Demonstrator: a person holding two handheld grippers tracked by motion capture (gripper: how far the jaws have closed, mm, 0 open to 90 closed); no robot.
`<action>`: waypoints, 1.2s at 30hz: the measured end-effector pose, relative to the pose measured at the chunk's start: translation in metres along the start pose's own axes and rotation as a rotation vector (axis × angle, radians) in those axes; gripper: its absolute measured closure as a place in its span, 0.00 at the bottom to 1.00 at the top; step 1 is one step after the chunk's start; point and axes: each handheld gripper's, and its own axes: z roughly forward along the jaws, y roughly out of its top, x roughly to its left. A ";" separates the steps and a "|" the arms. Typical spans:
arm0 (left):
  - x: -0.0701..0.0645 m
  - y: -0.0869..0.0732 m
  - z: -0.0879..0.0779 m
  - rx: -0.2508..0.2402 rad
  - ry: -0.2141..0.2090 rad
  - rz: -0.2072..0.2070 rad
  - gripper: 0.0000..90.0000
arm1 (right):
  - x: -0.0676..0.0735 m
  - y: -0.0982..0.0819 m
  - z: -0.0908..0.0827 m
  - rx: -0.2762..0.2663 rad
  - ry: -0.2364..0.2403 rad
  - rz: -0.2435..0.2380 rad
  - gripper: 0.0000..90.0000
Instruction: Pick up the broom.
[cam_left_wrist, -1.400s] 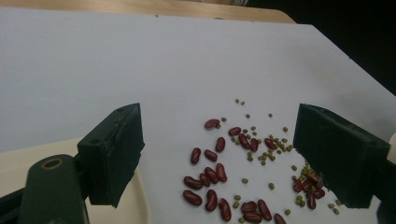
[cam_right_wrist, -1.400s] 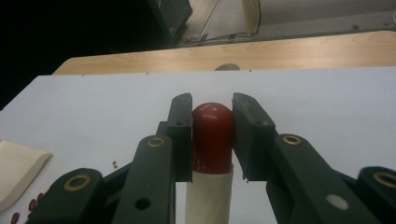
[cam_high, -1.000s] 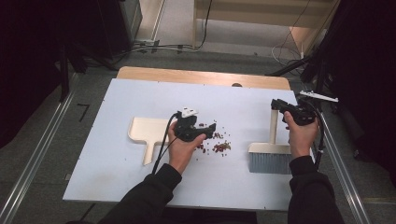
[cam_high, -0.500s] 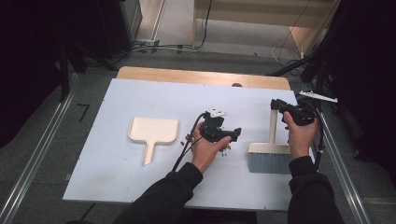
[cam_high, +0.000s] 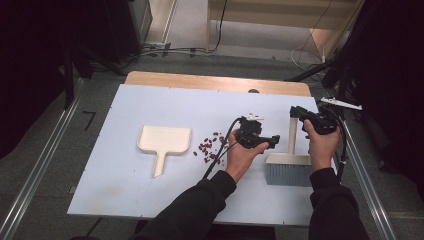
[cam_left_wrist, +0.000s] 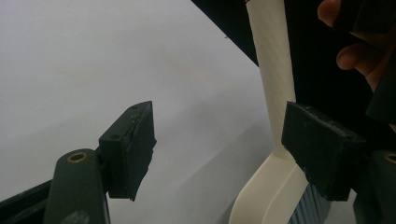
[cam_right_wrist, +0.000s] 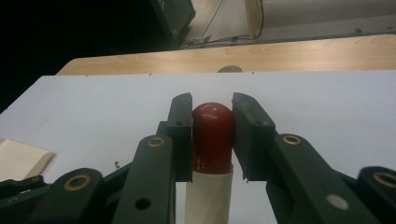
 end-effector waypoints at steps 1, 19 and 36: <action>-0.001 0.001 0.003 0.000 -0.005 -0.007 0.30 | 0.000 0.000 0.000 0.001 -0.001 -0.001 0.75; -0.016 0.011 0.035 0.031 -0.041 -0.031 0.32 | 0.002 -0.001 0.001 -0.004 0.003 -0.008 0.75; -0.027 0.012 0.048 0.037 -0.072 -0.040 0.58 | 0.005 -0.001 0.001 -0.012 0.001 -0.002 0.75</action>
